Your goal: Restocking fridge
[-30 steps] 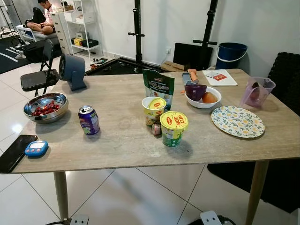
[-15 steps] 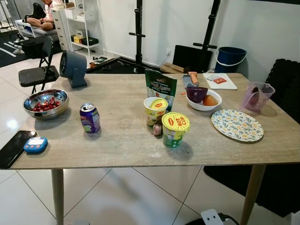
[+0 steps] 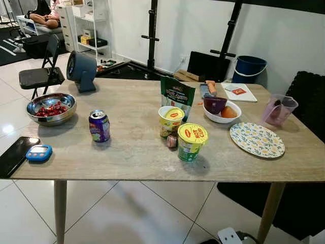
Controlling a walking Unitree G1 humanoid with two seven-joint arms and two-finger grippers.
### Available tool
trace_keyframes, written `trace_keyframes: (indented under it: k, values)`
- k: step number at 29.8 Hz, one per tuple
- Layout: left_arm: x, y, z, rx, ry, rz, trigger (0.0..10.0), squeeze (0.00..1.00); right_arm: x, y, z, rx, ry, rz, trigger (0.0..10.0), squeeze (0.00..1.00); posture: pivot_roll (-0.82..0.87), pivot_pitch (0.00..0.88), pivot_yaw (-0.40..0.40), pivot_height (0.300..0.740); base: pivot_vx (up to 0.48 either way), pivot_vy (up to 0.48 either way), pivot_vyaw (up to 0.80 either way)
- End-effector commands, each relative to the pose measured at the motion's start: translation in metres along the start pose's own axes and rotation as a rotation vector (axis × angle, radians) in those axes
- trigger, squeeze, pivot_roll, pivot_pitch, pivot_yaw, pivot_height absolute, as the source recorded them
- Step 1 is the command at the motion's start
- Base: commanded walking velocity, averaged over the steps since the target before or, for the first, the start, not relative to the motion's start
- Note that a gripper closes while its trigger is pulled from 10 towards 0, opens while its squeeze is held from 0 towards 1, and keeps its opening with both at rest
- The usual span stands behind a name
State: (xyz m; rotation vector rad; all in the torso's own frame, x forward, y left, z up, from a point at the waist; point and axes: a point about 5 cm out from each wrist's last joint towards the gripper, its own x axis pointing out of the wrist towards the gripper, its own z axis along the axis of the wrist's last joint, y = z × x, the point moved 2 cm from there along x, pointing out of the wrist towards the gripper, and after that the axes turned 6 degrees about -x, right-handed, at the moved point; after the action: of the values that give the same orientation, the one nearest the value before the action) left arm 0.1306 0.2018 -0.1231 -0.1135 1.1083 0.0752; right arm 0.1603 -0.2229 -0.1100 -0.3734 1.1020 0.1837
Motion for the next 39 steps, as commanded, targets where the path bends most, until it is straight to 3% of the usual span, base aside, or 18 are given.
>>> trace_keyframes:
  k: [1, 4, 7, 15, 18, 26, 29, 33, 39]
  values:
    - [0.001, -0.005, -0.001, -0.005, 0.010, -0.006, 10.0, 0.00, -0.001, -0.007, 0.000, 0.014, 0.005, -0.020, 10.0, 0.00, 0.02, 0.000, -0.027, 0.740, 0.000, 0.000, 0.00]
    - [0.002, -0.006, 0.009, 0.023, -0.003, -0.019, 10.0, 0.00, 0.000, -0.013, 0.006, 0.052, -0.012, -0.048, 10.0, 0.00, 0.01, 0.000, -0.002, 0.740, 0.000, 0.000, 0.00]
    - [0.004, -0.005, 0.030, 0.122, -0.030, -0.036, 10.0, 0.00, 0.000, -0.019, 0.018, 0.067, -0.045, -0.071, 10.0, 0.00, -0.03, 0.000, 0.022, 0.740, 0.000, 0.000, 0.00]
    - [0.005, -0.003, 0.057, 0.153, -0.094, -0.033, 10.0, 0.00, 0.000, -0.010, 0.006, 0.052, -0.015, -0.049, 10.0, 0.00, 0.01, 0.000, 0.016, 0.740, 0.000, 0.000, 0.00]
    - [0.005, -0.003, 0.054, 0.135, -0.093, -0.026, 10.0, 0.00, 0.000, -0.006, 0.002, 0.046, -0.001, -0.040, 10.0, 0.00, 0.02, 0.000, 0.003, 0.740, 0.000, 0.000, 0.00]
    - [0.001, -0.006, -0.002, 0.074, 0.025, -0.026, 10.0, 0.00, 0.001, -0.002, 0.007, -0.008, -0.009, -0.019, 10.0, 0.00, 0.02, 0.000, -0.032, 0.740, 0.000, 0.000, 0.00]
    - [-0.001, -0.007, -0.013, 0.058, 0.044, -0.027, 10.0, 0.00, 0.001, -0.001, 0.007, -0.030, -0.011, -0.012, 10.0, 0.00, 0.03, 0.013, -0.045, 0.740, 0.000, 0.000, 0.00]
    - [0.000, -0.010, -0.011, 0.044, 0.035, -0.028, 10.0, 0.00, 0.001, 0.000, 0.006, -0.097, -0.005, 0.002, 10.0, 0.00, 0.04, 0.018, -0.055, 0.740, 0.000, 0.000, 0.00]
    - [0.002, -0.012, 0.000, 0.036, 0.003, -0.029, 10.0, 0.00, 0.002, 0.003, 0.012, -0.119, -0.014, 0.012, 10.0, 0.00, 0.07, 0.020, -0.063, 0.740, 0.000, 0.000, 0.00]
